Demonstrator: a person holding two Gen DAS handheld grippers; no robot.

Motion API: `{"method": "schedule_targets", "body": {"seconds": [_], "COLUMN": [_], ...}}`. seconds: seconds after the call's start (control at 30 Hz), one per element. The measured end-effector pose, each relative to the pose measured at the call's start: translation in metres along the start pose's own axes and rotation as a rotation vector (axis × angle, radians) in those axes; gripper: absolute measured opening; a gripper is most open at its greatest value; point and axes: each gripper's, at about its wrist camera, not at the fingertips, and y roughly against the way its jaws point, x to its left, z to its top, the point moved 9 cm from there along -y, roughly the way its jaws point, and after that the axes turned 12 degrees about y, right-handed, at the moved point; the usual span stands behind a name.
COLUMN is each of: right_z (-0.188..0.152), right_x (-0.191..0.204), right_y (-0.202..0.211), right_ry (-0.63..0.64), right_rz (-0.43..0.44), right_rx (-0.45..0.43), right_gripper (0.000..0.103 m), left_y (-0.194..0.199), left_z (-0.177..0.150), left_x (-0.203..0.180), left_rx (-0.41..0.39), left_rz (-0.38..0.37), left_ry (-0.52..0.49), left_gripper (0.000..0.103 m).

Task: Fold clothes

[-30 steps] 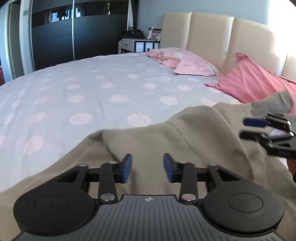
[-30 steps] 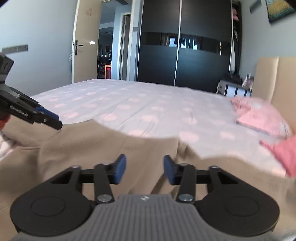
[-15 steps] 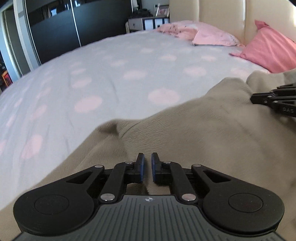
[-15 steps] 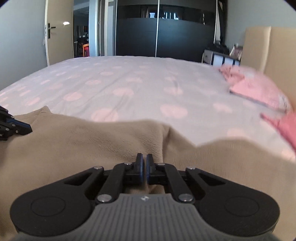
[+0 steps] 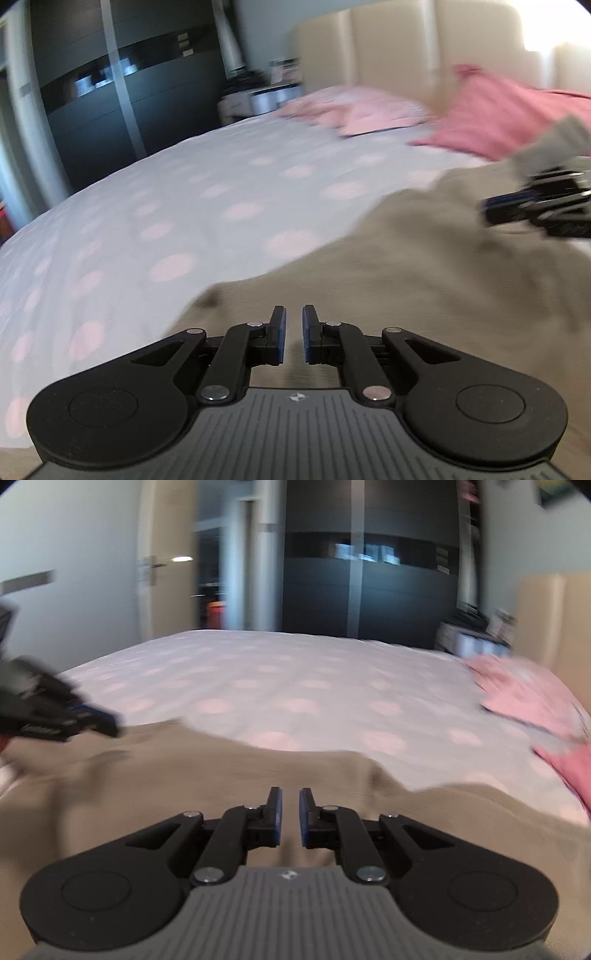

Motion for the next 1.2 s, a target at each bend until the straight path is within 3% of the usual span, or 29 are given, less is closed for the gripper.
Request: {"method": "schedule_targets", "body": {"seconds": [0.07,0.17,0.37,0.43,0.53,0.67,0.8,0.87,1.07,1.2], "right_z": [-0.002,-0.021,-0.063,-0.078,-0.078,-0.057,-0.045,-0.046,-0.062,-0.068], "right_x": [0.017,0.030,0.045,0.053,0.054,0.052,0.070,0.082,0.115,0.123], "right_y": [0.008,0.012,0.020,0.019,0.023,0.037,0.043,0.042,0.035,0.032], "right_ry": [0.067,0.069,0.000,-0.010,-0.016,-0.030,0.000,0.016,0.065,0.084], "right_rz": [0.011,0.025,0.118,0.149,0.151,0.147,0.212,0.256,0.345,0.362], "right_rx": [0.013,0.067,0.164,0.206,0.201,0.106,0.055,0.058,0.132,0.147], "right_gripper": [0.021,0.023,0.023,0.023,0.023,0.023,0.021,0.009,0.009,0.010], "left_y": [0.006,0.001,-0.007,-0.005,-0.003,0.007,0.017,0.014,0.002,-0.008], "left_z": [-0.009,-0.034,-0.086,-0.093,-0.093,-0.078,-0.058,-0.053,-0.057,-0.066], "left_x": [-0.024,-0.042,-0.035,-0.035,-0.035,-0.038,-0.056,-0.067,-0.089,-0.105], "left_rx": [0.023,0.096,0.259,0.263,0.268,0.221,0.157,0.152,0.165,0.175], "left_rz": [-0.056,-0.078,-0.063,-0.063,-0.060,-0.070,-0.122,-0.146,-0.200,-0.204], "left_ry": [-0.050,-0.115,-0.085,-0.100,-0.105,-0.096,-0.095,-0.087,-0.121,-0.219], "left_gripper": [0.006,0.006,0.006,0.006,0.006,0.006,0.006,0.006,0.006,0.006]}}
